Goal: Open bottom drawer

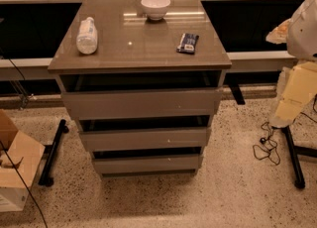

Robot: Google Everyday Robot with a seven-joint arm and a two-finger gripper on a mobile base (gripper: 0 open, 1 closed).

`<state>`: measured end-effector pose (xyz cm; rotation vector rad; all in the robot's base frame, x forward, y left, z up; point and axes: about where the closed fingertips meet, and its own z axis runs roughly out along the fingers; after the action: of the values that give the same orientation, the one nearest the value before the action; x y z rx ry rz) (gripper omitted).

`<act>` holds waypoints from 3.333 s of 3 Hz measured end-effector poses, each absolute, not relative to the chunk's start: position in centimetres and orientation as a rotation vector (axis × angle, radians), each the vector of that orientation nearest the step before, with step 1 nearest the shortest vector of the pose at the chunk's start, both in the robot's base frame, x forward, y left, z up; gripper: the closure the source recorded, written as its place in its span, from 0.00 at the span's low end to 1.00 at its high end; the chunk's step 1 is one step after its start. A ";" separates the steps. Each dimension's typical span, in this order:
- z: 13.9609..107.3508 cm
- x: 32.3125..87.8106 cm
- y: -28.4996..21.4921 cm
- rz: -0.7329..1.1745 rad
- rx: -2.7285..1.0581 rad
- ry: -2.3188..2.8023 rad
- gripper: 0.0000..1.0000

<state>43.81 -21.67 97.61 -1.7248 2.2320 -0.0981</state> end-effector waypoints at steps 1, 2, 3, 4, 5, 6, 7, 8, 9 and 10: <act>97.8 43.9 -21.4 -0.104 -1.716 2.221 0.00; 96.6 44.5 -20.1 -0.071 -1.690 2.181 0.00; 91.7 45.6 -16.8 0.097 -1.633 2.108 0.00; 86.8 47.9 -13.6 0.270 -1.545 2.031 0.00; 86.5 49.2 -13.0 0.277 -1.501 2.003 0.00; 86.4 49.3 -12.9 0.276 -1.495 2.003 0.00; 84.8 49.8 -11.8 0.268 -1.429 1.997 0.00; 79.4 50.9 -9.1 0.357 -1.353 1.975 0.00; 73.2 53.2 -6.7 0.477 -1.237 1.927 0.00; 68.0 56.5 -4.1 0.572 -1.143 1.875 0.00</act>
Offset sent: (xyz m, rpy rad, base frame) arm 0.0321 0.0691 -0.0609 0.2481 -0.1251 0.0398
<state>56.46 -4.11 67.99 -1.1429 1.8749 0.5723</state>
